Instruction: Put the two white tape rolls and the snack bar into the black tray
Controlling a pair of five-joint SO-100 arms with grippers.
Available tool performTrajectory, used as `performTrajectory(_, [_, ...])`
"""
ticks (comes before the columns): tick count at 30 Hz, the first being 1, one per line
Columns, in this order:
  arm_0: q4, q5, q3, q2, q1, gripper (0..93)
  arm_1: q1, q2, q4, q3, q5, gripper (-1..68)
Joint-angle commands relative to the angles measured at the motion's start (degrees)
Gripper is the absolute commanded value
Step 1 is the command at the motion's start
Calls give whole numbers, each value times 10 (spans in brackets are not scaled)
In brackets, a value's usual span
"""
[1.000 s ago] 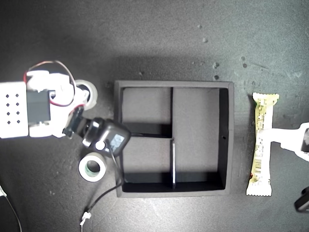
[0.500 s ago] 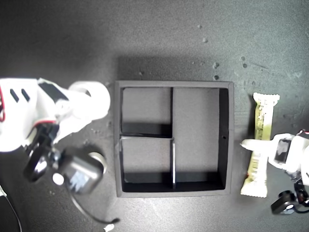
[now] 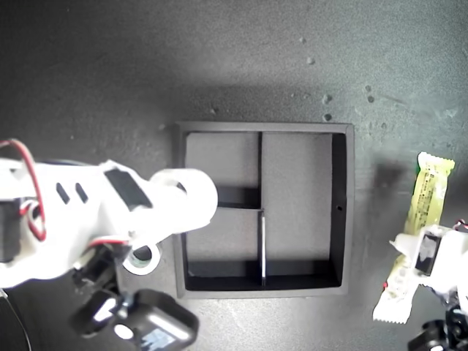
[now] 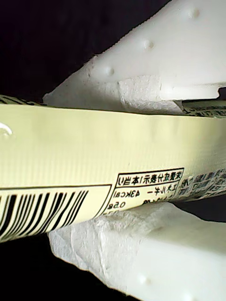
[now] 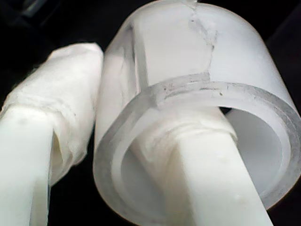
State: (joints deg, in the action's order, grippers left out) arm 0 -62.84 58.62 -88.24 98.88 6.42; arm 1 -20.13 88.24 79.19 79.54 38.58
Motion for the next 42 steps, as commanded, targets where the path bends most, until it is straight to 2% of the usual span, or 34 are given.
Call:
performTrajectory(1, [-1,-6,57,-40,-16,0,14,-11,2,-133,-332,47])
performTrajectory(9, [-31,-18,178,-172,-32,0,28,-227,-25,-387,-378,54])
performTrajectory(13, [-73,-11,228,-219,-32,0,36,-240,-25,-392,-376,56])
performTrajectory(22, [-89,-7,265,-254,-29,0,42,-241,-50,-385,-377,62])
performTrajectory(24, [-104,-6,282,-263,-25,19,42,-241,-50,-379,-376,103])
performTrajectory(26, [-127,-4,306,-272,-19,72,40,-241,-45,-371,-377,224])
performTrajectory(28, [-149,4,321,-275,-16,120,39,-241,-24,-367,-379,291])
performTrajectory(31, [-179,12,322,-262,-18,148,43,-241,28,-367,-379,322])
performTrajectory(35, [-224,15,325,-224,-25,150,58,-241,99,-388,-380,313])
performTrajectory(39, [-272,25,320,-142,-32,140,76,-240,222,-503,-393,291])
performTrajectory(42, [-286,49,289,-70,-27,126,94,-182,240,-512,-391,275])
